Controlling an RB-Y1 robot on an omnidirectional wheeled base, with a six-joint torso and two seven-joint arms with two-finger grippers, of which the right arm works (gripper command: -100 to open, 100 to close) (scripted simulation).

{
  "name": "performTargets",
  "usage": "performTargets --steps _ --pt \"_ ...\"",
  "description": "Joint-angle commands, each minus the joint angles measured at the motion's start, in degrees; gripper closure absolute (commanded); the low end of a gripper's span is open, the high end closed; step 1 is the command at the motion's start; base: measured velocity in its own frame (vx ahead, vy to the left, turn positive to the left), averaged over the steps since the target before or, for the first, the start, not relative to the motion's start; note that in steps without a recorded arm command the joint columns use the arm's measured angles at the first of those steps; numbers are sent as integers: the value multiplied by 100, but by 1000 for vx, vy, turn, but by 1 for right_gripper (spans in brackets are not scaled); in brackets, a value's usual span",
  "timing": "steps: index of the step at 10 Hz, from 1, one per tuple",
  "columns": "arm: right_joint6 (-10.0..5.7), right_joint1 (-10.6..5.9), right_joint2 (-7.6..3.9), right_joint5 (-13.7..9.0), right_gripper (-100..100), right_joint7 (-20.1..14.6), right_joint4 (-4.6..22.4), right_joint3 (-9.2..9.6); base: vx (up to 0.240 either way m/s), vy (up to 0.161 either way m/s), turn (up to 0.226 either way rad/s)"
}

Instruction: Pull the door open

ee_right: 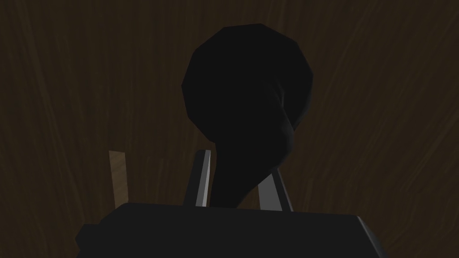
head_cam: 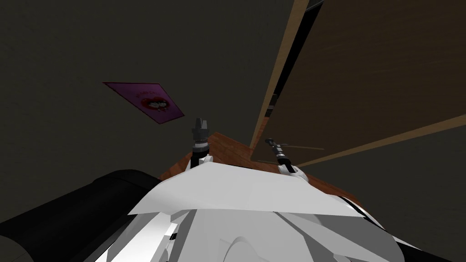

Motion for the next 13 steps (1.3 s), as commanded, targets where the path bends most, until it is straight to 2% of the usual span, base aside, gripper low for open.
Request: performTargets --steps 1,2,6,8,9,10,13 --pt "-187 104 -125 33 100 -137 14 65 -141 -29 165" --pt "-235 131 -156 41 100 -172 18 81 -172 -28 161" --pt "-707 394 -470 123 100 -517 54 244 -226 -84 143" --pt "-843 470 -561 147 100 -617 64 291 -164 -82 101" --pt "-758 444 -506 144 100 -577 70 287 -82 -36 22" --pt "-898 532 -563 155 100 -641 88 322 -129 -47 158" --pt "-1171 689 -701 167 100 -751 106 371 -202 -107 192"
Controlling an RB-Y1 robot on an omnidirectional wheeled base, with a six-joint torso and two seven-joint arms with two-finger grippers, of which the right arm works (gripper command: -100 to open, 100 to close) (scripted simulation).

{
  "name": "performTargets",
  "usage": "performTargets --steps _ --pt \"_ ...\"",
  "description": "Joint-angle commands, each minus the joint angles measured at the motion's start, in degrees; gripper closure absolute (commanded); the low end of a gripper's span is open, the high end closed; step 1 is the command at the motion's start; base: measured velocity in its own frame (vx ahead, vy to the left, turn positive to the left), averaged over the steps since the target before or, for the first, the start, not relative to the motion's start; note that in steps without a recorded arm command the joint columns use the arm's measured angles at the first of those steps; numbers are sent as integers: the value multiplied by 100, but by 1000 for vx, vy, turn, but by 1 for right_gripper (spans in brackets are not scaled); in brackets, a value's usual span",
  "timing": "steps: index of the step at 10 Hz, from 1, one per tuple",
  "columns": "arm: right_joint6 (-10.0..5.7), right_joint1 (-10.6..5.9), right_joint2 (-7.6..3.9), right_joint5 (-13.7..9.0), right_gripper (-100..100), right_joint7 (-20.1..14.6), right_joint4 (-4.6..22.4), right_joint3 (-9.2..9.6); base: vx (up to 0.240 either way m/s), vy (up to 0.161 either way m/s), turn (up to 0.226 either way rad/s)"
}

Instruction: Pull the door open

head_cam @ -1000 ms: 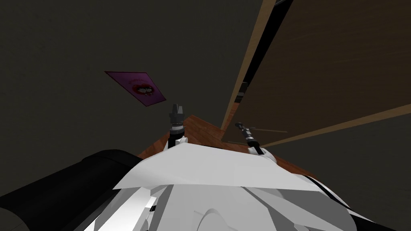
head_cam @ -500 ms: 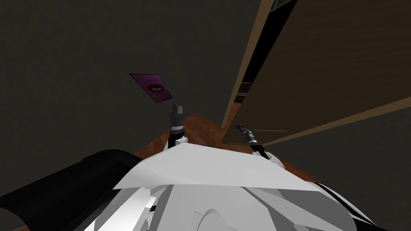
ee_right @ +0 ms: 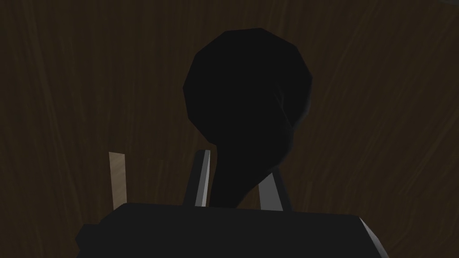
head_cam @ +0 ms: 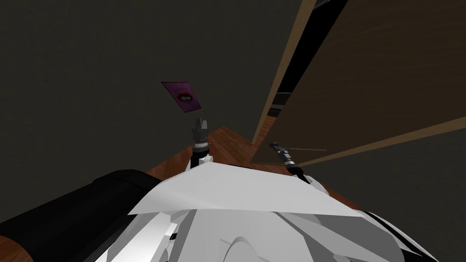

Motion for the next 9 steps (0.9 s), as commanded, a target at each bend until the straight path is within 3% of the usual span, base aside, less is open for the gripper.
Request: performTargets --steps 1,5,6,9 --pt "-118 174 -88 8 100 -66 -99 29 -189 -77 187" --pt "-442 360 -252 23 100 -197 -77 87 -217 -98 140" --pt "-422 296 -207 29 100 -180 -3 95 -83 -37 18" --pt "-702 429 -292 18 100 -234 109 121 -172 -96 203"
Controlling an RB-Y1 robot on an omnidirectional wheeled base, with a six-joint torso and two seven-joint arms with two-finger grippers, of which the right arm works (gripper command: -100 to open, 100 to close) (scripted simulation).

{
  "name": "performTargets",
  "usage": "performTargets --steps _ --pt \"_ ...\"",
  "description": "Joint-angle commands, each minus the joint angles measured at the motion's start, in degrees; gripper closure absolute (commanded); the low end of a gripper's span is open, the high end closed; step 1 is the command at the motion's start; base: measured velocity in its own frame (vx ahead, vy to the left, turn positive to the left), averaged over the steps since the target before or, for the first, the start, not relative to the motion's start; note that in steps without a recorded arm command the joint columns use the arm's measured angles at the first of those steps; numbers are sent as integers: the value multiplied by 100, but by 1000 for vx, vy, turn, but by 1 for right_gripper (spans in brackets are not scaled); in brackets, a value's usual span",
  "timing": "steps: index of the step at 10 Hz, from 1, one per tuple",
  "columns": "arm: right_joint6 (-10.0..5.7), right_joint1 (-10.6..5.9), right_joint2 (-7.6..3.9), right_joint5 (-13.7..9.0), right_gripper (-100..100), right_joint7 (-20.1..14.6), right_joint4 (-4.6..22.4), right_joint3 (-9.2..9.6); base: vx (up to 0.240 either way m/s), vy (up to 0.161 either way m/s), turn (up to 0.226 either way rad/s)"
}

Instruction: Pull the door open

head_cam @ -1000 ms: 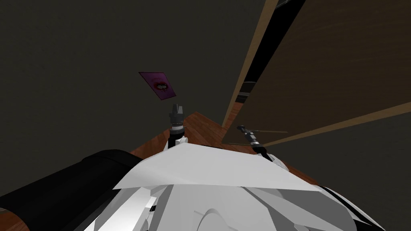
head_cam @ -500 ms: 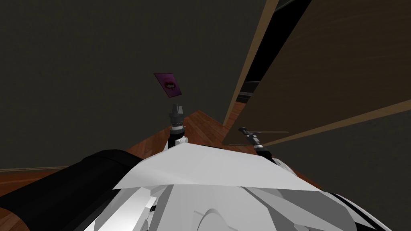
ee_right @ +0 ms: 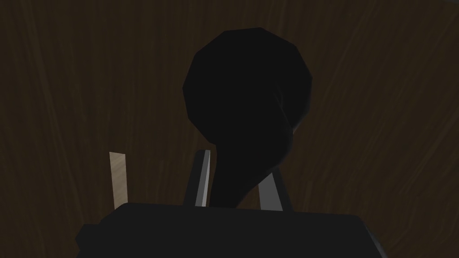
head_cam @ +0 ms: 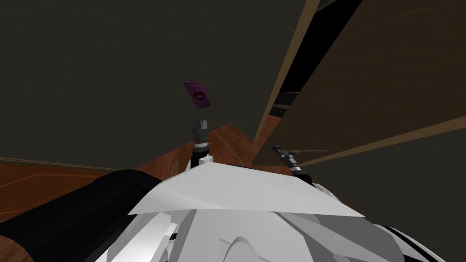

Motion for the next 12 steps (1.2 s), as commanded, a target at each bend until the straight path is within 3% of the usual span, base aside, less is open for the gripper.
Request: performTargets --steps 1,8,9,12 --pt "-202 27 -49 1 100 -26 145 19 -187 -91 194" --pt "-676 222 -211 -28 100 -109 333 45 -171 -85 146" --pt "-568 256 -184 -19 100 -113 218 59 -65 -32 28" --pt "-701 281 -202 -21 100 -124 317 64 -158 -77 164"
